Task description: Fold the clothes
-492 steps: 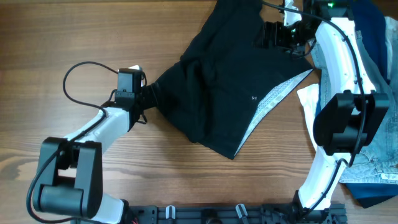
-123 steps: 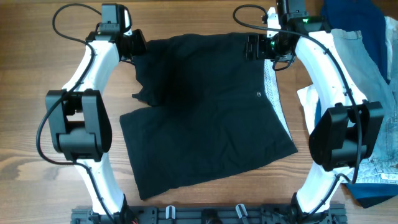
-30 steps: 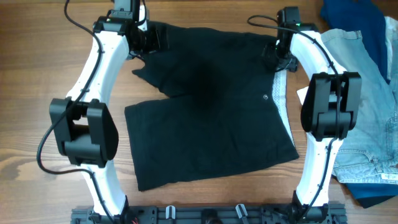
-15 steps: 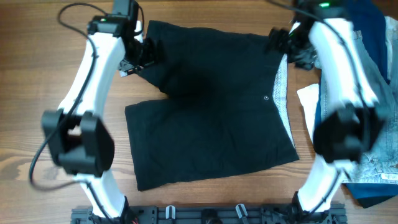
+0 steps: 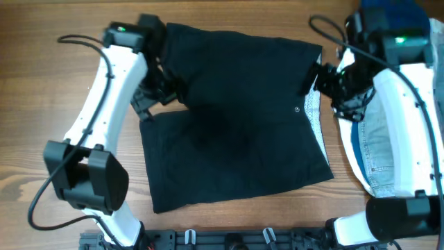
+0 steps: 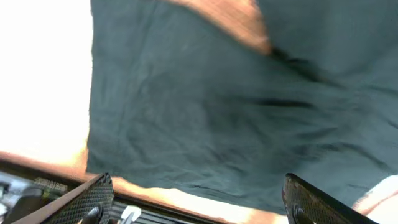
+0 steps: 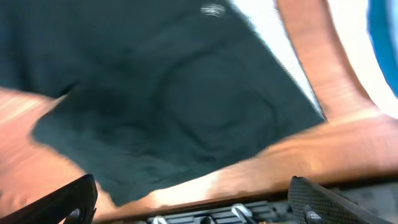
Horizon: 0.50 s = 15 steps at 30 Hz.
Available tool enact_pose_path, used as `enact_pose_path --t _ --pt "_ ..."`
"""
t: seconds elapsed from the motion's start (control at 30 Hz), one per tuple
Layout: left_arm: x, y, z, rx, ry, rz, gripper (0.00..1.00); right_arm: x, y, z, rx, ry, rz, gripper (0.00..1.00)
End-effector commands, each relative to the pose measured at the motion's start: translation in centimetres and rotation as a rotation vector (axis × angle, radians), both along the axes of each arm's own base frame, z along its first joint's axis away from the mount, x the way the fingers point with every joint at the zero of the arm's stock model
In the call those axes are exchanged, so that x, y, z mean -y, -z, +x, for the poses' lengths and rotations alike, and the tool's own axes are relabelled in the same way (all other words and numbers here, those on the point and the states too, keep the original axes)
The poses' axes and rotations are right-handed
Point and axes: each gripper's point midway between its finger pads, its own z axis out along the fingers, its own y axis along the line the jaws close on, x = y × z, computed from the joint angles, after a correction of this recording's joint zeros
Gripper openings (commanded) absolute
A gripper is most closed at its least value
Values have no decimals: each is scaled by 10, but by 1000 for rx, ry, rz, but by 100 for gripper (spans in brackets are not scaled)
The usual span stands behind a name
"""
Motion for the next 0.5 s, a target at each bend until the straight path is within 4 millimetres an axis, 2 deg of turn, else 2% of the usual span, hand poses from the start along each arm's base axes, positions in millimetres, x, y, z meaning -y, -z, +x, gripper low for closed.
enact_pose_path --t 0.0,0.1,0.2,0.27,0.33,0.47 --pt "-3 26 -27 -81 -189 213 88 30 4 -22 -19 218 -152 100" --pt "7 47 -58 -140 -260 316 91 41 17 -44 -68 336 -212 100" --pt "15 69 -92 -194 -318 406 94 49 41 -75 -157 466 -266 100" --pt "18 81 -108 -215 -349 445 96 49 58 -89 -197 492 -276 100" --pt "19 92 -121 -228 -378 467 97 48 74 -96 -222 488 -272 100" --pt "15 107 -135 -231 -420 470 98 38 95 -93 -218 419 -213 100"
